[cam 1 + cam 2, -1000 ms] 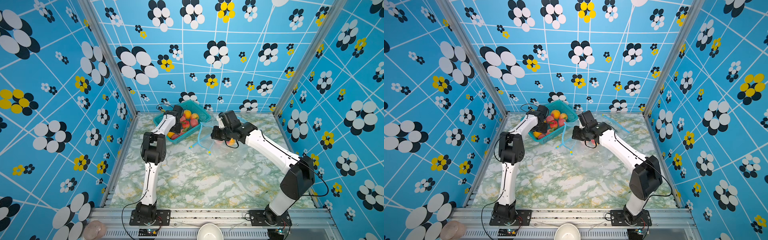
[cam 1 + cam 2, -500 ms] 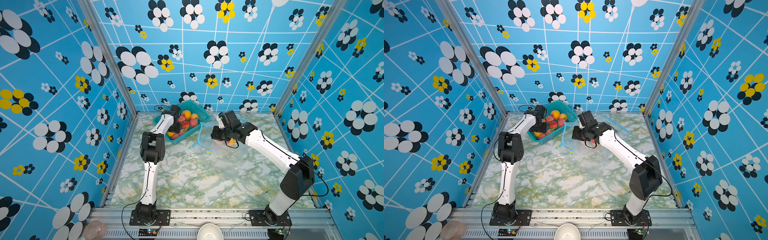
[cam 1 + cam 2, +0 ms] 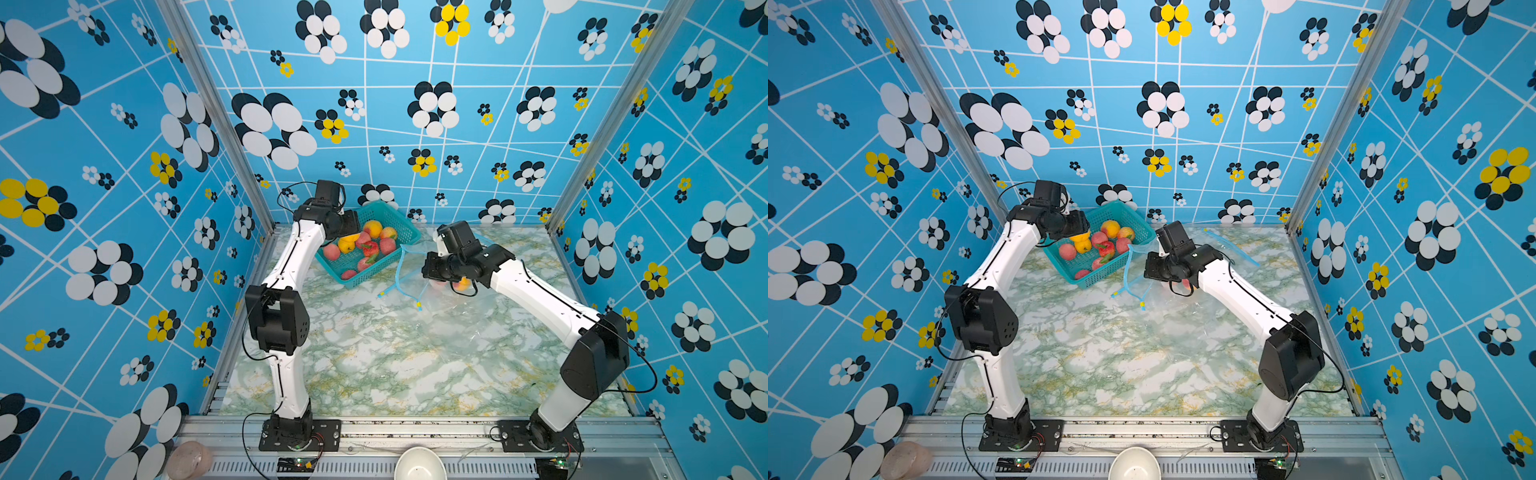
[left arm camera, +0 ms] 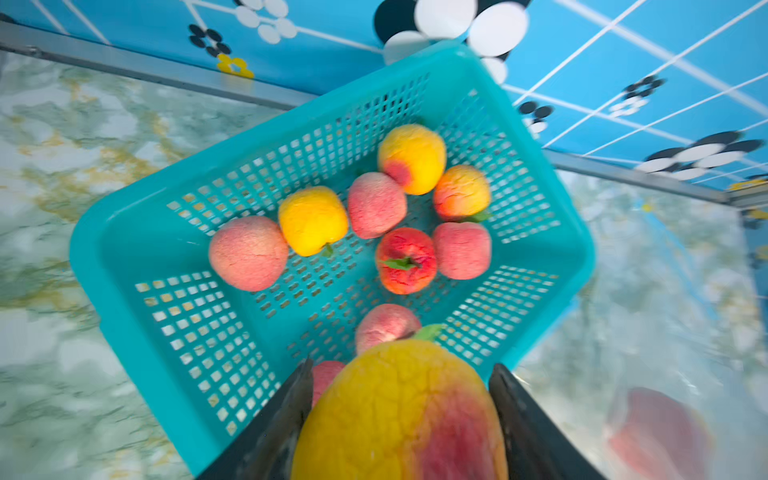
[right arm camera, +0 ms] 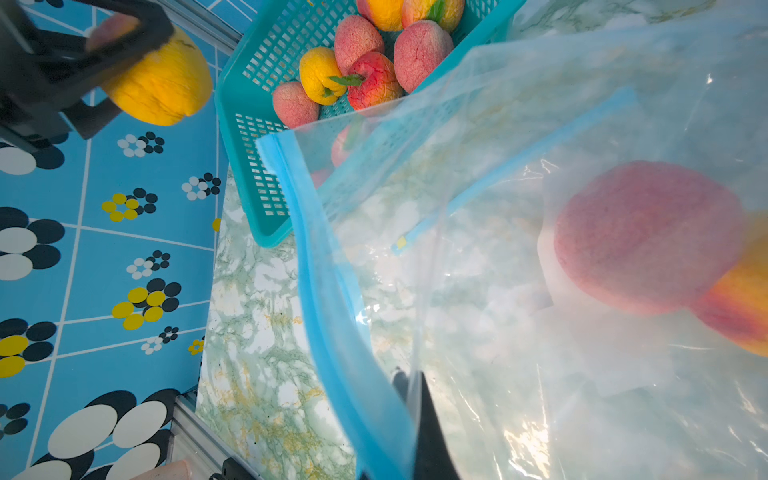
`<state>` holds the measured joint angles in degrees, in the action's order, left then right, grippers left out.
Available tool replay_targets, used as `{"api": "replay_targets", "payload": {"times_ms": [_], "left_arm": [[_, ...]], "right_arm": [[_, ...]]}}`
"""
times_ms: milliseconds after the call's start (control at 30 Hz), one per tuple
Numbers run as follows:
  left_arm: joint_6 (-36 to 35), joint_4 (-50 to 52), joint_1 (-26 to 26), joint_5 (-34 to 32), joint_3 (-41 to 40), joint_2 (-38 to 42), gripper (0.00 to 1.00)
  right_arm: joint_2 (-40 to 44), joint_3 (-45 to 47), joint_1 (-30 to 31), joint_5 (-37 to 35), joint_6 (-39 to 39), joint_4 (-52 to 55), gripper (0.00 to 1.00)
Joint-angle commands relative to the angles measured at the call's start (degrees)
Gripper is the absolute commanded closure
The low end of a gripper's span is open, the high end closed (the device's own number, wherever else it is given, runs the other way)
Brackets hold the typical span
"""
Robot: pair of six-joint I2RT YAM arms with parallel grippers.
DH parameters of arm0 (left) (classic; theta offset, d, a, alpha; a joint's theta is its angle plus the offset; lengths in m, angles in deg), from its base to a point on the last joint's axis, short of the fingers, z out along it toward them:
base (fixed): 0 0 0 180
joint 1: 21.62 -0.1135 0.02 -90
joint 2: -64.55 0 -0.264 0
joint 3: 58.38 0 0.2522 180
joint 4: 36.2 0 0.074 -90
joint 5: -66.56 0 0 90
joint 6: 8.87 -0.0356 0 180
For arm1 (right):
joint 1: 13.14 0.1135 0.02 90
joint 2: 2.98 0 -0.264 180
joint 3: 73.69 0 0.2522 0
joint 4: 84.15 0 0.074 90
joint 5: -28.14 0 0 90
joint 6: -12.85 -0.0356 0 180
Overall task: Place the peach in a zip-top bag and seal the zipper
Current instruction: Place the peach in the zipper food storage bag.
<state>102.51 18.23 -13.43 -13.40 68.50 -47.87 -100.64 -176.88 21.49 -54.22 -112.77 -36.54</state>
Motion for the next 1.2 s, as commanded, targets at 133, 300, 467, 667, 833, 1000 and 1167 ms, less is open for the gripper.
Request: {"api": "replay_targets", "payload": {"times_ms": [133,300,467,667,833,1000,1167], "left_arm": [[18.60,-22.58,0.30,23.13,-19.51,13.86,0.34],[22.47,-27.88,6.09,25.07,-27.75,21.47,0.34],[23.39,-29.02,12.93,24.11,-31.22,24.38,0.34],[23.58,-29.07,17.86,20.63,-32.97,23.45,0.34],[23.21,-28.79,18.57,19.05,-32.76,20.72,0.35],[22.48,-28.06,19.65,18.11,-31.89,18.05,0.35],[21.29,-26.68,20.44,16.04,-30.74,15.98,0.35]], "right_arm": [[0.97,-0.63,-2.97,-0.40,-0.97,-1.29,1.00],[-0.64,-4.00,-3.61,-0.02,-0.60,-0.37,1.00],[-1.83,-5.38,-3.88,0.32,-0.60,0.03,1.00],[-0.98,-5.89,-4.13,0.79,-0.28,0.76,1.00],[0.78,-4.57,-4.18,1.74,-0.58,0.26,1.00],[2.46,-3.18,-4.18,2.12,-1.26,-0.71,1.00],[3.18,-3.30,-4.13,3.35,-1.96,-1.52,1.00]]}}
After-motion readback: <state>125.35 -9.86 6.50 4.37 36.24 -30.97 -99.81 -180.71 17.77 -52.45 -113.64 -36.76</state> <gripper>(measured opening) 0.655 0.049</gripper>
